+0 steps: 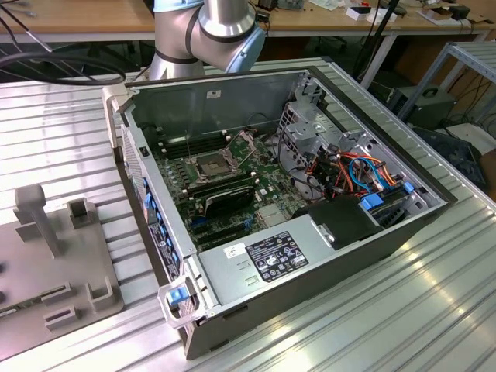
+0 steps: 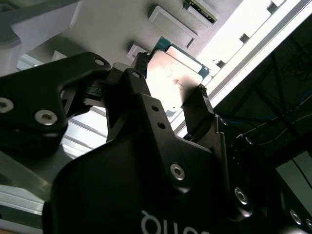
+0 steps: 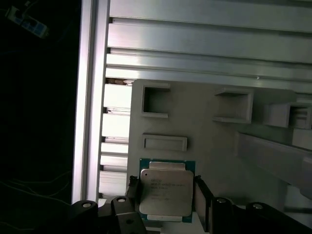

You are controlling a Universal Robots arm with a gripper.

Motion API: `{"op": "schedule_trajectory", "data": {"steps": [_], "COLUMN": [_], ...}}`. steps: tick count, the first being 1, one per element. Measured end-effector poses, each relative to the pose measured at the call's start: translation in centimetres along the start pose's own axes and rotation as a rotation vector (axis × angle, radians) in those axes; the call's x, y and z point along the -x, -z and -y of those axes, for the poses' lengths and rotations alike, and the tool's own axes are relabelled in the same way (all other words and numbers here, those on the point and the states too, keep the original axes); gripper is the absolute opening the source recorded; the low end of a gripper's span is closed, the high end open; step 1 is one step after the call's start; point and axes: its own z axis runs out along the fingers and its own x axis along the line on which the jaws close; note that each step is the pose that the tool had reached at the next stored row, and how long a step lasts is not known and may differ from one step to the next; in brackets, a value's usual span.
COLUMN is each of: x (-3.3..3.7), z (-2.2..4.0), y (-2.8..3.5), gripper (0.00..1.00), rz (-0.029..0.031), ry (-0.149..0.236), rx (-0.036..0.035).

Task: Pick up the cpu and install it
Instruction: 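Pick up the cpu and move it towards the insertion slot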

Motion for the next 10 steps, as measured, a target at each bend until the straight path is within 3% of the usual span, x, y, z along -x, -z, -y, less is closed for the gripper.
{"op": "schedule_trajectory", "data": {"steps": [10], "x": [-0.01], "z": [0.03], "y": [1.05], "gripper": [0.55], "rz": [0.0001], "ry": [0.000], "rx": [0.0001]}}
